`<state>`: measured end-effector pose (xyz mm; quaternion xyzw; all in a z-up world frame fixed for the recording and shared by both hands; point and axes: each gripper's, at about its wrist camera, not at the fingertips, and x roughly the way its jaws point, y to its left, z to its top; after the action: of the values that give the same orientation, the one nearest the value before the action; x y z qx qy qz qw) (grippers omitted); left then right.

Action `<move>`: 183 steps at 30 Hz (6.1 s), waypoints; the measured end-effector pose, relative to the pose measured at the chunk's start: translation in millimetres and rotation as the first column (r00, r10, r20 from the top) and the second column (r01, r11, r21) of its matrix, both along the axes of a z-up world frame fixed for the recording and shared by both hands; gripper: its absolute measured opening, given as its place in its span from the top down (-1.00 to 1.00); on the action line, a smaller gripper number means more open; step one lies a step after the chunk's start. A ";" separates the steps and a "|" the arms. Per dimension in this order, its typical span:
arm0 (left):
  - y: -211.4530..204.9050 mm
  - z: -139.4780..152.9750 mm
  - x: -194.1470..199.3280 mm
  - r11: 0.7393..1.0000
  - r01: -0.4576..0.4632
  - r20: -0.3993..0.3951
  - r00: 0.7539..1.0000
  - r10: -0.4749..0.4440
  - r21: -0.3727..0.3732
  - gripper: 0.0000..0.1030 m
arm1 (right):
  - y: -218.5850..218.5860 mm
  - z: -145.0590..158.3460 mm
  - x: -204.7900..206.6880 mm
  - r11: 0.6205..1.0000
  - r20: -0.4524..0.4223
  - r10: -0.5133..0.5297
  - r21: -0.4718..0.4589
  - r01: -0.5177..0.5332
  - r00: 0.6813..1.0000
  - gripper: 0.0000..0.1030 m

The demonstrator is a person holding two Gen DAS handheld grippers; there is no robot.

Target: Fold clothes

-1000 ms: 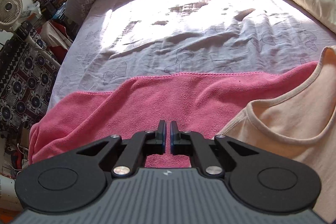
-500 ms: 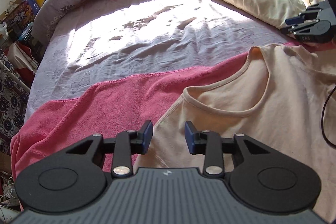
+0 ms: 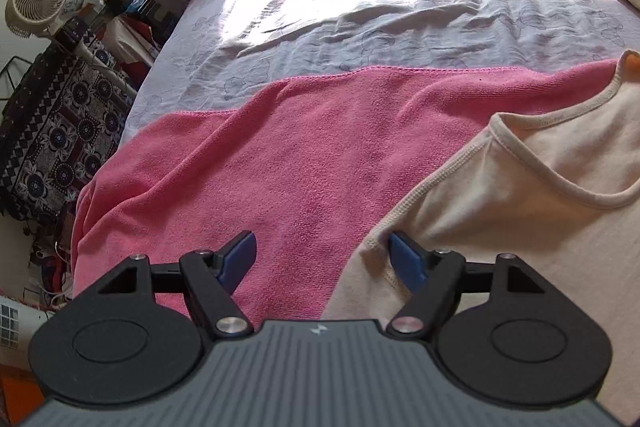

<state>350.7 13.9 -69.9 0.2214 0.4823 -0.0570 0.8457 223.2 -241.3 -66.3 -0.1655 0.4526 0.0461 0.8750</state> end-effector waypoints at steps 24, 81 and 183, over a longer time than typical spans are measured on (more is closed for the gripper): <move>223.1 87.5 -177.1 0.853 -0.522 -0.019 0.853 0.522 -0.007 -0.40 | 77.9 42.5 -244.7 0.989 -0.175 0.006 -0.143 -0.031 0.985 -0.28; 240.6 32.6 -200.4 0.924 -0.216 -0.396 0.915 0.078 -0.316 -0.25 | 359.8 107.7 -138.9 0.946 -0.264 0.164 0.316 -0.076 0.951 0.69; 14.9 43.5 -214.4 0.882 0.463 0.008 0.886 -0.464 -0.094 -0.24 | 74.0 119.6 -91.5 0.808 0.169 -0.573 0.283 0.517 0.802 0.88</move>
<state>136.3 28.8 -26.4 0.2901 0.4184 -0.2812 0.8135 131.7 -167.3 53.4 0.0673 0.3606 -0.1791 0.9129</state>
